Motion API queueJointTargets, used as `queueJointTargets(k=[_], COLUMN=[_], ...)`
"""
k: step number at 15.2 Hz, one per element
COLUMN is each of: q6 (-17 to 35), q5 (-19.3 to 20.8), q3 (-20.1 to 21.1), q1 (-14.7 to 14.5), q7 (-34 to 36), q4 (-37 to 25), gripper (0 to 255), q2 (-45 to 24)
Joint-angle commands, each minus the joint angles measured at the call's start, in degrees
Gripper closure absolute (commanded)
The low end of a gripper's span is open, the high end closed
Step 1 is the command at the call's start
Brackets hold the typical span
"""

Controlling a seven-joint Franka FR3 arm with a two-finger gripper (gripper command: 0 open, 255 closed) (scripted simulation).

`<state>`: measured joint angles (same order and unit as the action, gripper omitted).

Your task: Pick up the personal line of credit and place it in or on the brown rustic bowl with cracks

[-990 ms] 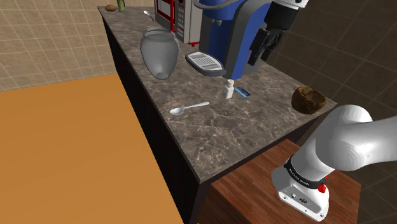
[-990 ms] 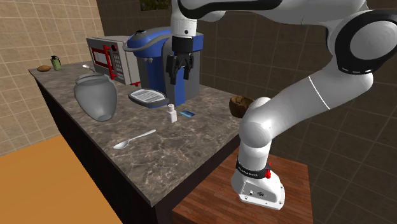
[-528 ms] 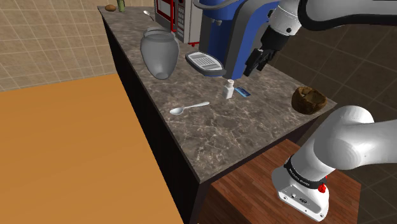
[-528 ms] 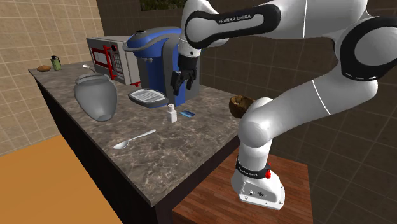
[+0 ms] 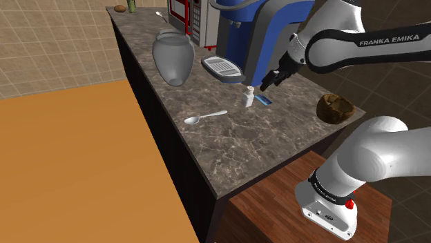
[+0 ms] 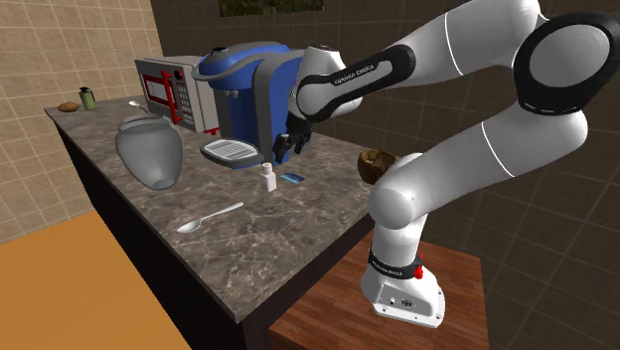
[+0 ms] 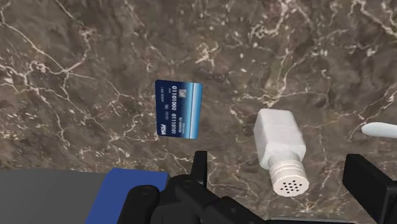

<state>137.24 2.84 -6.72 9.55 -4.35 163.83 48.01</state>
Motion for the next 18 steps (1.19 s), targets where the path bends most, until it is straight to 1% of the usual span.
queueJointTargets(k=[1,4,6,8,9,13,16,17,18], q6=[7.9,20.0,28.4,36.8,39.3,43.8,46.9,47.4,47.4], q5=[1.0,1.8,1.8,1.0,0.5,-1.1,-2.4,-2.7,-2.6], q3=[-1.8,-4.5,-6.9,-10.4,-11.9,-15.5,-20.2,-21.5,-21.5], q1=[1.5,2.8,2.8,1.4,0.4,-4.0,-9.3,-10.7,-10.7], q7=[-1.2,-2.8,-4.3,-6.2,-7.0,-8.1,-9.1,-9.3,-9.2], q4=[2.4,4.4,5.0,4.9,4.7,3.4,2.2,2.0,2.0], gripper=[0,0,0,0,0,0,0,0,0], q2=[-2.7,-9.1,-14.4,-20.3,-22.2,-27.7,-31.7,-32.4,-32.4])
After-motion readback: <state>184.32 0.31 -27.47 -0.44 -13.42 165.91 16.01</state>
